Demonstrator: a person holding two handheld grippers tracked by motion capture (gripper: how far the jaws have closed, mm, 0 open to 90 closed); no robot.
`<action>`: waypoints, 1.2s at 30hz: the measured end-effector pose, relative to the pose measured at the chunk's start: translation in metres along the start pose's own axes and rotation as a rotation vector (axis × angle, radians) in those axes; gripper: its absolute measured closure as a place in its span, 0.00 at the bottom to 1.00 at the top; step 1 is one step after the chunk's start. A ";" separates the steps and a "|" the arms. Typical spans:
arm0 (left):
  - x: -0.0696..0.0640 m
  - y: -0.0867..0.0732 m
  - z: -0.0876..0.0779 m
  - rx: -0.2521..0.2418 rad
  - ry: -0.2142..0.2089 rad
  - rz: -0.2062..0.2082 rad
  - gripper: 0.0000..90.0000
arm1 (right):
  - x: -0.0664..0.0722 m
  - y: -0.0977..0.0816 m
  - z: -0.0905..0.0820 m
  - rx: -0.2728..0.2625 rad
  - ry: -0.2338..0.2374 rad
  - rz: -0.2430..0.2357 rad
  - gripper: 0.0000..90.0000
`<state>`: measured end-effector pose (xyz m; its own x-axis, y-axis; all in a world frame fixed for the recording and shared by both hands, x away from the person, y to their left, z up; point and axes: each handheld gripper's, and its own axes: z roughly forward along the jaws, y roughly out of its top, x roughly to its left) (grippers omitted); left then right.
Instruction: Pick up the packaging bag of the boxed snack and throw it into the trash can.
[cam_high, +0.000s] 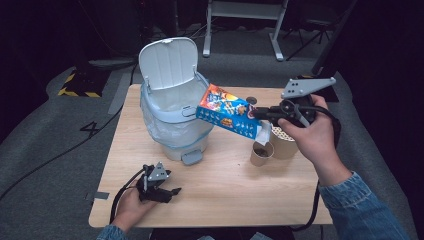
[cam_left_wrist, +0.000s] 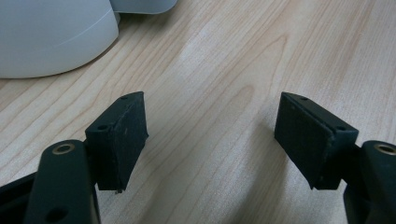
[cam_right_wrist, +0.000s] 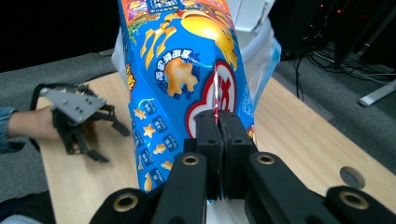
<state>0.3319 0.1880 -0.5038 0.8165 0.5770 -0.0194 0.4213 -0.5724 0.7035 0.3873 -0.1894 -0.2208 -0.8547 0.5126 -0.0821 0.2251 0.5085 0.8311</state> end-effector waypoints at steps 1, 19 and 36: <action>0.000 0.000 0.000 -0.001 0.003 0.005 0.29 | 0.000 0.006 0.003 0.004 -0.006 -0.002 0.98; 0.000 0.000 0.000 -0.002 0.001 0.001 0.29 | 0.003 0.064 0.076 0.125 -0.053 -0.004 0.98; 0.000 0.000 0.000 -0.002 0.001 0.000 0.29 | 0.014 0.084 0.101 0.144 -0.063 0.007 0.91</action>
<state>0.3318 0.1883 -0.5037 0.8160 0.5777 -0.0188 0.4208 -0.5713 0.7047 0.4420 -0.0697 -0.2078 -0.8226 0.5569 -0.1149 0.2995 0.5961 0.7449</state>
